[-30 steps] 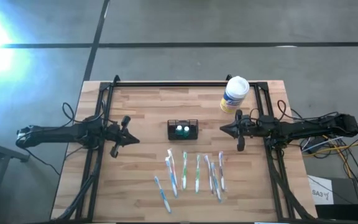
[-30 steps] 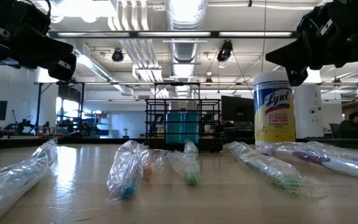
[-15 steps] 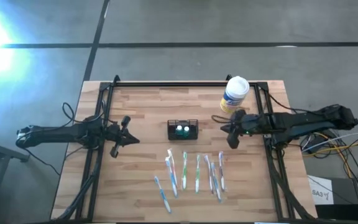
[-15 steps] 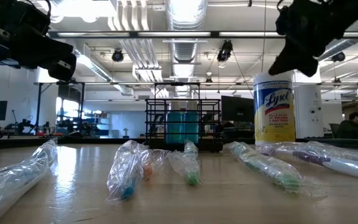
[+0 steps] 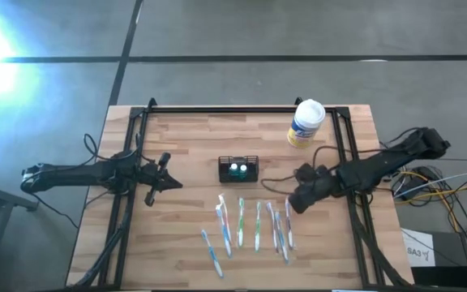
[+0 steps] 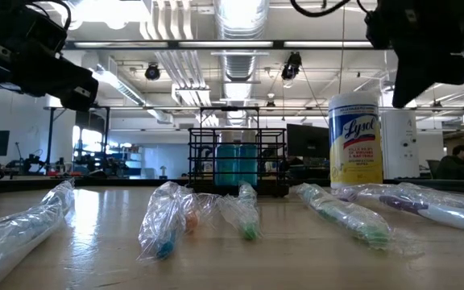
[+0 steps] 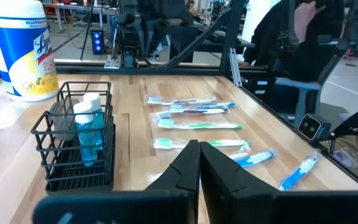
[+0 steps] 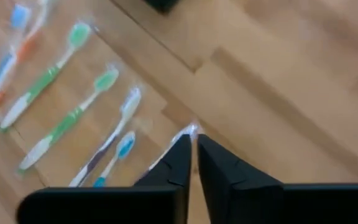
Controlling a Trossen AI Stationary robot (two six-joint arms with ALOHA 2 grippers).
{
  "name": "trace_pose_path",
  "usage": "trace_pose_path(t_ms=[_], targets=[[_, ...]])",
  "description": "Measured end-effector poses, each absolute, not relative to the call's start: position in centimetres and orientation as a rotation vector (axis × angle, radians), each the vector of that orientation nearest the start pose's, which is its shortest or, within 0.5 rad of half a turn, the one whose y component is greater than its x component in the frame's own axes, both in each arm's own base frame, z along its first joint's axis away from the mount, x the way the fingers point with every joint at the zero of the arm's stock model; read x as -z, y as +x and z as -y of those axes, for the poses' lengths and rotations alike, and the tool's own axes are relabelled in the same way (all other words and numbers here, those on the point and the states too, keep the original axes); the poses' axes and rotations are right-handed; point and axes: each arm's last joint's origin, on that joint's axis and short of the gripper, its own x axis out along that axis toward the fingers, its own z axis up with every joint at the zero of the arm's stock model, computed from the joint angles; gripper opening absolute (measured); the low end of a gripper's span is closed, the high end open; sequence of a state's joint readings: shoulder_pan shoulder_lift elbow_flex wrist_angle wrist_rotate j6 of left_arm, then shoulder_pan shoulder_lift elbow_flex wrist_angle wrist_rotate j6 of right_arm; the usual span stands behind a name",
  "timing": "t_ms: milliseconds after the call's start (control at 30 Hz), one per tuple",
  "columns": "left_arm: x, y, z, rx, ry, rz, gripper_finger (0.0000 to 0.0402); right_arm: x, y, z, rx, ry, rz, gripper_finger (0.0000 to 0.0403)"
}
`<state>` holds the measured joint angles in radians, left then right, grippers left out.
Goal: Pick & Place toothbrushing station
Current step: Put the right purple toothbrush into the black wire organizer
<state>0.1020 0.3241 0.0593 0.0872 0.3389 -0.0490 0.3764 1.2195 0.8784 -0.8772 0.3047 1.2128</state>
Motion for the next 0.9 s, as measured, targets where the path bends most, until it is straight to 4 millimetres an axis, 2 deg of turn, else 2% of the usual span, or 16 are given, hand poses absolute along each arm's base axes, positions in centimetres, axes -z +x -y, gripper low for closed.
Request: trace_pose_path(t_ms=[167, 333, 467, 633, 900], targets=[[-16.5, 11.6, -0.2, 0.235, -0.06, -0.176, 0.0013, -21.6, 21.1, -7.9, 0.66, 0.656, -1.065, 0.01], [-16.5, 11.6, -0.2, 0.236, -0.043, -0.173, 0.0012, -20.3, 22.2, -8.2, 0.681, 0.656, -1.076, 0.0178], [-16.5, 11.6, -0.2, 0.236, -0.036, -0.171, 0.0016, -19.4, 22.6, -8.4, 0.745, 0.704, -1.097, 0.0223], [-16.5, 11.6, -0.2, 0.236, -0.035, -0.171, 0.0016, -18.0, 23.0, -8.6, 0.78, 0.741, -1.171, 0.0243], [-16.5, 11.6, -0.2, 0.236, -0.037, -0.172, 0.0014, -16.3, 24.7, -8.8, 0.729, 0.729, -1.164, 0.0235]])
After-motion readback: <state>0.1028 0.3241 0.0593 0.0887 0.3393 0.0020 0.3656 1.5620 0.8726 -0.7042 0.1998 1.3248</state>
